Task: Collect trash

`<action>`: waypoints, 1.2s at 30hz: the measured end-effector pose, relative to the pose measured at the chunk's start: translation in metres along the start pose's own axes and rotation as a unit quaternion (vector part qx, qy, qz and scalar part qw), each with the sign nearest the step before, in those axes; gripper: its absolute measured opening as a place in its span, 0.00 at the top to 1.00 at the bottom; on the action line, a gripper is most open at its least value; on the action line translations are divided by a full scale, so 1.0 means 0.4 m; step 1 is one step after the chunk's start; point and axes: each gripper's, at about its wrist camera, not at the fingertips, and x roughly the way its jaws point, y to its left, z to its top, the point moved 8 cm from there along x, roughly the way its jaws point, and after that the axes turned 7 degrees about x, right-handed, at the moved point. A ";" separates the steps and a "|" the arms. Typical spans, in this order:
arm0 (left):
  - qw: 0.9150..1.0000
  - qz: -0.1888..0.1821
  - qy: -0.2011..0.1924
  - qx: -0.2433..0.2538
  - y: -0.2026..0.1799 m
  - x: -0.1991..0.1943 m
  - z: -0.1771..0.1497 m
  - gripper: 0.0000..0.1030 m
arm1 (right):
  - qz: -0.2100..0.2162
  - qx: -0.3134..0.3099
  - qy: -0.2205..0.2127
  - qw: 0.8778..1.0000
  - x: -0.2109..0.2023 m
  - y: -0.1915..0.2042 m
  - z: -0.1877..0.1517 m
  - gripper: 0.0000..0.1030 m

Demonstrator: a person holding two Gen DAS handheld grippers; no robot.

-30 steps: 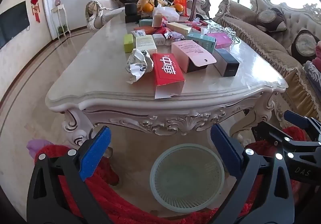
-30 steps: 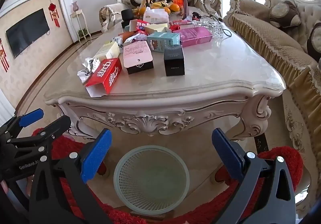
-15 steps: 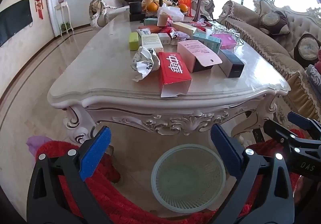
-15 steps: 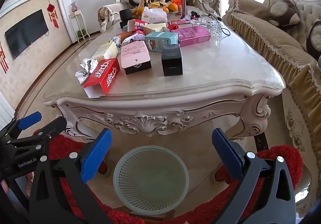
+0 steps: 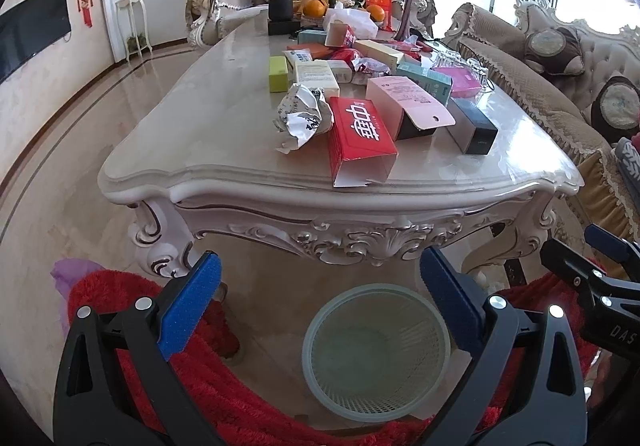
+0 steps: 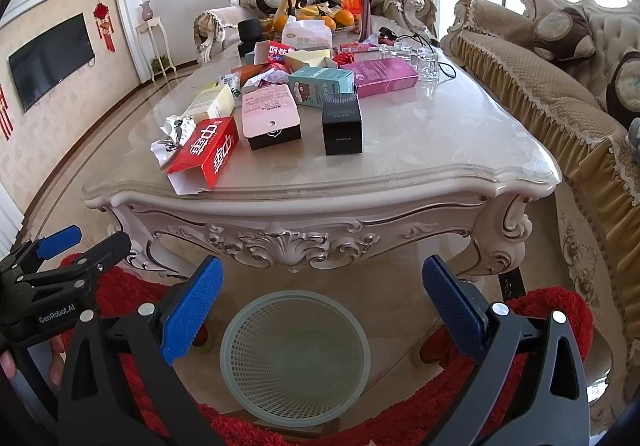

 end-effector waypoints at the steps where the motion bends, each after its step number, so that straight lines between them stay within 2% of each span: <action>1: 1.000 0.001 0.000 0.001 -0.002 -0.001 0.000 0.06 | 0.000 0.000 0.000 1.000 0.000 0.000 0.000 0.07; 36: 1.000 0.012 0.009 0.015 -0.017 0.014 -0.006 0.06 | 0.004 0.016 0.003 1.000 0.000 -0.025 -0.007 0.07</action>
